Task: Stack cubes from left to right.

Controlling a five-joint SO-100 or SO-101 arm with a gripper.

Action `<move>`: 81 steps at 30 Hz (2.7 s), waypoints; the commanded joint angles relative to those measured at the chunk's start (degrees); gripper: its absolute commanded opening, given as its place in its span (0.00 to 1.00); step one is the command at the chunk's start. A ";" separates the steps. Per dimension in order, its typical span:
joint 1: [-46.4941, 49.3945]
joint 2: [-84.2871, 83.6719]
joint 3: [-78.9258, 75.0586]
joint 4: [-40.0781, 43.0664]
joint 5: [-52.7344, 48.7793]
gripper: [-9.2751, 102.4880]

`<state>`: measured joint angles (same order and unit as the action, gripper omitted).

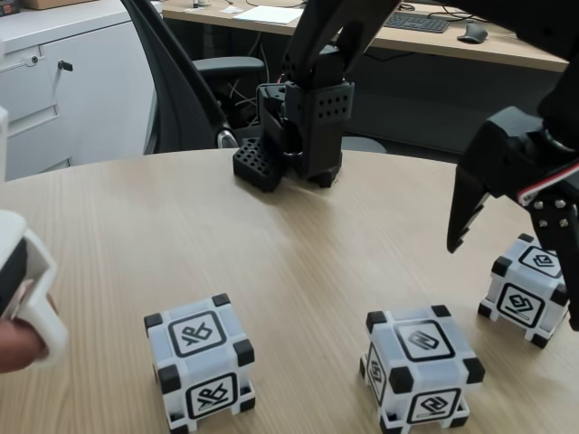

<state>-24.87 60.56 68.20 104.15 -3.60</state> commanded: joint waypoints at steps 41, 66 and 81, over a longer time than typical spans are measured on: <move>-2.46 -4.48 -8.00 -2.02 -6.24 0.23; -2.99 5.54 -8.00 -2.02 -2.64 0.14; -2.90 21.18 -7.12 -1.32 5.71 0.13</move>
<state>-28.39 75.76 62.14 102.48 0.44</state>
